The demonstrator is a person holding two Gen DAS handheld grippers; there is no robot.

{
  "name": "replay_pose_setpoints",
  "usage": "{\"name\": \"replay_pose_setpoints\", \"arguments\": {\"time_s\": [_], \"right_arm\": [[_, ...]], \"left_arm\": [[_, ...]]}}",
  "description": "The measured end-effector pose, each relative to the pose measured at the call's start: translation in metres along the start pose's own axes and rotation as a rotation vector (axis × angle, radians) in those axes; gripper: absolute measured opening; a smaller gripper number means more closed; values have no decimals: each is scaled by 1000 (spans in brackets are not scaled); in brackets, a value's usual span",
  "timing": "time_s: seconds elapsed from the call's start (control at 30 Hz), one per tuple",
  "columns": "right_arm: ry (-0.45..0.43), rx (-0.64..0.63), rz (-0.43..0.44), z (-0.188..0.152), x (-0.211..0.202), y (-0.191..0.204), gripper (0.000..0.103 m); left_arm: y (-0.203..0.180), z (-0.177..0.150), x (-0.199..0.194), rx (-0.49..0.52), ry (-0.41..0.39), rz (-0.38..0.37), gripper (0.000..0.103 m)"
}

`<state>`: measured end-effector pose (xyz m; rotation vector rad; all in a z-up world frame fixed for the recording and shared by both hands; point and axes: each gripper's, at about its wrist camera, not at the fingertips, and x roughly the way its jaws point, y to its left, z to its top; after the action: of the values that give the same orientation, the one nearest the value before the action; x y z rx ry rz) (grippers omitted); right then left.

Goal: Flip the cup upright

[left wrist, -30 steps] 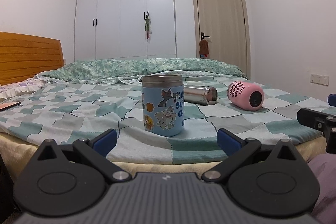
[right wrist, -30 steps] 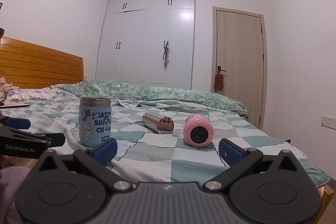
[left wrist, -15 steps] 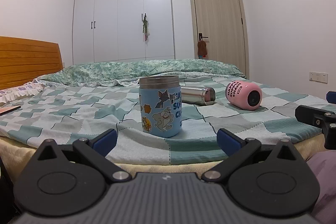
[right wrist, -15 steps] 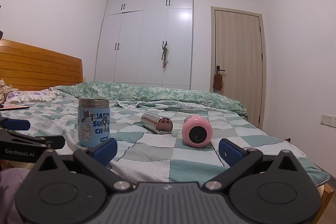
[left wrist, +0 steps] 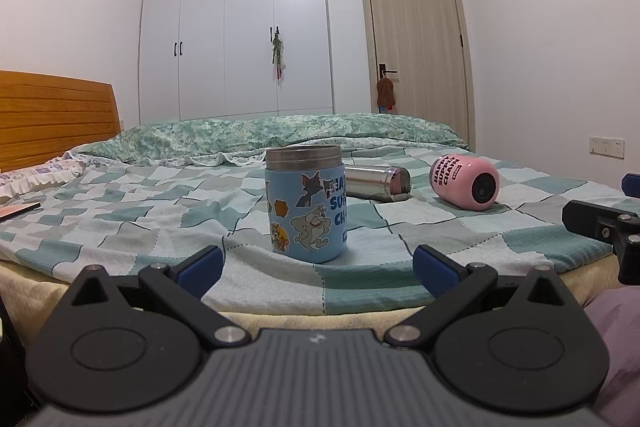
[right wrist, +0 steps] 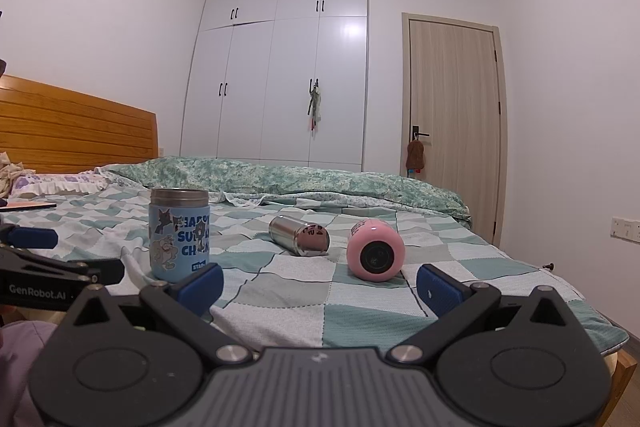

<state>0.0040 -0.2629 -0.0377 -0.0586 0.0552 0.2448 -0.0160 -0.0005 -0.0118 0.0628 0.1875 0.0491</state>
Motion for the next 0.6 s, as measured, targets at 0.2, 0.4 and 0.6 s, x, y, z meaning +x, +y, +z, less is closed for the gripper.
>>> {"name": "replay_pose_setpoints", "arguments": {"time_s": [0.2, 0.4, 0.6], "right_arm": [[0, -1, 1, 0, 0, 0, 103], [0, -2, 1, 0, 0, 1, 103], [1, -2, 2, 0, 0, 1, 103]], "left_arm": [[1, 0, -2, -5, -11, -3, 103], [2, 1, -4, -10, -16, -11, 103], [3, 1, -2, -16, -8, -4, 103]]}}
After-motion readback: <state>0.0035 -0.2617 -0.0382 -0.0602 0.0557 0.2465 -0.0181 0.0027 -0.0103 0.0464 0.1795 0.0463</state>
